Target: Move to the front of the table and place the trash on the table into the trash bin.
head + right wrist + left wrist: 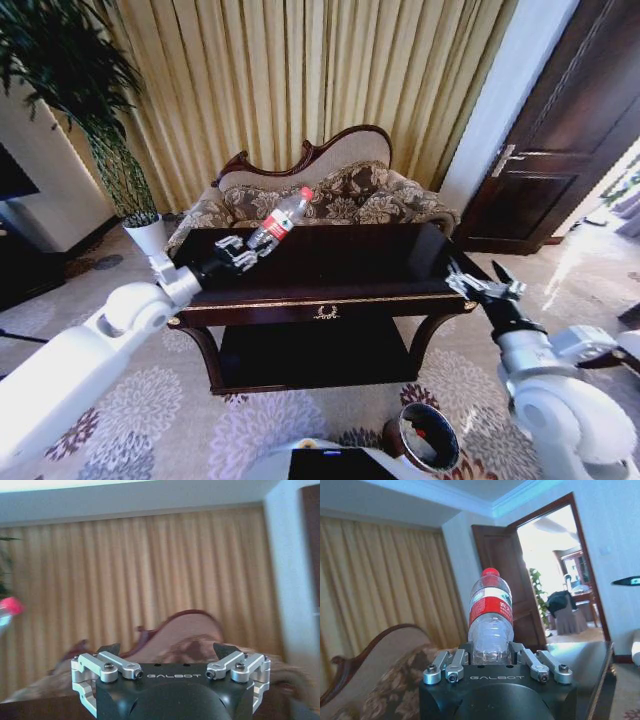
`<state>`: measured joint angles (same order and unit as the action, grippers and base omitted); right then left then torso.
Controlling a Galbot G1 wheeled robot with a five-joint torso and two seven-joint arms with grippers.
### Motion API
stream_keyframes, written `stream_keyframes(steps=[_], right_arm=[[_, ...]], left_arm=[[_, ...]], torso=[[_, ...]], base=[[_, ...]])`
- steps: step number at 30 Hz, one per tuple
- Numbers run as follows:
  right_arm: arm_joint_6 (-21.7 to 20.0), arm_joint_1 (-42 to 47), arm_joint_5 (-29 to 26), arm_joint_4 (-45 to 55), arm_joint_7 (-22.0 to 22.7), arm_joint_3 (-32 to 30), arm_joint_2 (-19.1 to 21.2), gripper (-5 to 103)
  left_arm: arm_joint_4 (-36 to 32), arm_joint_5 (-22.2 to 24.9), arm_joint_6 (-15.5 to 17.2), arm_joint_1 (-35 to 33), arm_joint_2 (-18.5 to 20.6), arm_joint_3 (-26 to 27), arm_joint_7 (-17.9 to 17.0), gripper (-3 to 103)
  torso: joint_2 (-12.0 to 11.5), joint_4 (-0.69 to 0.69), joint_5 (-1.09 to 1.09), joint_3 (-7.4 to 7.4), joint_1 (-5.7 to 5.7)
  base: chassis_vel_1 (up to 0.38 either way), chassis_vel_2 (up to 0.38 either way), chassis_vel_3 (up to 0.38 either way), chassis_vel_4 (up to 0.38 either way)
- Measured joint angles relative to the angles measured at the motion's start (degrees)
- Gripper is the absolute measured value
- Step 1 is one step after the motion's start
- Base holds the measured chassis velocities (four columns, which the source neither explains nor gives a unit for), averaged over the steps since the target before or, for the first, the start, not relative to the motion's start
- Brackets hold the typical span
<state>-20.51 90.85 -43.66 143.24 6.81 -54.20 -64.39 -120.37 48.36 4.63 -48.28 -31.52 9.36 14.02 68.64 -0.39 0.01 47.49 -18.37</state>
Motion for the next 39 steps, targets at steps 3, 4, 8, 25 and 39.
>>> stream_keyframes(steps=[3,4,8,25,39], right_arm=[[0.59,-0.28,-5.3,0.11,0.0,1.09,4.35,100],[0.59,-0.28,-5.3,0.11,0.0,1.09,4.35,100],[0.9,-5.01,-18.23,0.13,0.01,4.11,13.21,100],[-3.85,-19.3,-40.65,-2.72,0.01,22.2,21.24,100],[-1.53,-18.38,-38.74,-4.63,0.0,17.61,21.31,100]], left_arm=[[-1.24,0.03,0.5,0.43,0.34,-0.8,-0.72,37],[-1.24,0.03,0.5,0.43,0.34,-0.8,-0.72,37],[-3.9,-0.17,0.58,-2.43,1.61,1.26,-0.91,37],[-9.58,-2.99,-1.51,-17.83,6.3,17.81,0.73,37],[-8.96,-2.07,-1.52,-18.28,7.05,18.29,-1.0,37]], torso=[[0.0,-0.01,0.01,0.0,0.0],[0.0,-0.01,0.01,0.0,0.0],[0.0,0.02,-0.01,0.0,0.01],[0.0,0.0,-0.01,0.0,0.0],[0.0,0.01,-0.01,0.0,0.0]], base=[[0.0,0.0,0.0,0.0],[0.0,0.0,0.0,0.0],[0.0,0.0,0.0,0.0],[0.0,0.0,0.0,0.0],[0.0,0.0,0.0,0.0]])
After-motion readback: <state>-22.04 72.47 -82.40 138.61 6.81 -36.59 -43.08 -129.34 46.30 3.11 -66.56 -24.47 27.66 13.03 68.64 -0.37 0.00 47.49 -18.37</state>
